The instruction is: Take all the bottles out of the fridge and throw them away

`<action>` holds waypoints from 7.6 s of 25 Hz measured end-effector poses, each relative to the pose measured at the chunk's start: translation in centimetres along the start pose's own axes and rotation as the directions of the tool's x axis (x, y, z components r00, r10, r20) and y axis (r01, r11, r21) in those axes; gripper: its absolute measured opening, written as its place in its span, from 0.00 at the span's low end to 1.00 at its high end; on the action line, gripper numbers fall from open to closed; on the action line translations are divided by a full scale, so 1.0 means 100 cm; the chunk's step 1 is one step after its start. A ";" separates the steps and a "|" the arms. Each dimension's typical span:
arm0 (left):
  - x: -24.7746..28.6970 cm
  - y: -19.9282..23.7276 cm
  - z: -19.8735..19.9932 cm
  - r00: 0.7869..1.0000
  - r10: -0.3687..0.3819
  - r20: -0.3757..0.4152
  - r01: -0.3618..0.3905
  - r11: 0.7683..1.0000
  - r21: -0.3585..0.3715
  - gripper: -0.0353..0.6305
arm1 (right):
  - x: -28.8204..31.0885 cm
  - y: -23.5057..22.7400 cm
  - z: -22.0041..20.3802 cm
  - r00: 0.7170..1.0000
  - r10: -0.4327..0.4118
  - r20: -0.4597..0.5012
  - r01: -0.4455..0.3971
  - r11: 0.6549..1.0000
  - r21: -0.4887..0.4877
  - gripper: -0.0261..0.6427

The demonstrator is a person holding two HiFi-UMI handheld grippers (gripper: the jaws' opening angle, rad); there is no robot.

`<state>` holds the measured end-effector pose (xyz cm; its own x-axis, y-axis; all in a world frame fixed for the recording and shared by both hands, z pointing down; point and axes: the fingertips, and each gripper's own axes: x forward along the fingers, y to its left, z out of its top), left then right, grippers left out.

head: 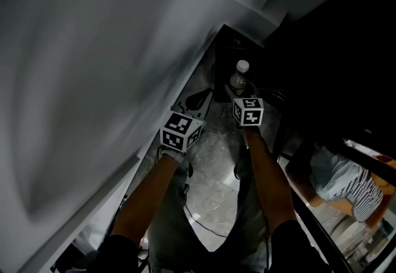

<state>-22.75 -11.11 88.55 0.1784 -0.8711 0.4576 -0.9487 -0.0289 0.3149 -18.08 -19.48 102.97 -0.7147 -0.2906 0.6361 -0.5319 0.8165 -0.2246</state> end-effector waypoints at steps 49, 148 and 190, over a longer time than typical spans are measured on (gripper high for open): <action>-0.228 -0.397 0.341 0.933 -0.345 0.104 0.330 0.934 0.137 0.06 | -0.664 0.060 0.270 0.866 -0.338 0.369 0.289 0.940 0.182 0.05; -0.108 -0.396 0.284 0.900 -0.436 -0.008 0.428 0.880 0.208 0.06 | -0.591 -0.102 0.222 0.754 -0.560 0.342 0.515 0.828 0.222 0.05; -0.011 -0.354 0.200 0.856 -0.513 -0.061 0.510 0.821 0.257 0.06 | -0.479 -0.254 0.137 0.541 -0.822 0.181 0.725 0.564 0.396 0.42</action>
<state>5.42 -18.91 60.23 0.6555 -0.7010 0.2810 -0.7547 -0.5943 0.2780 23.45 -33.14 68.16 -0.0315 -0.9180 0.3953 -0.9978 0.0522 0.0418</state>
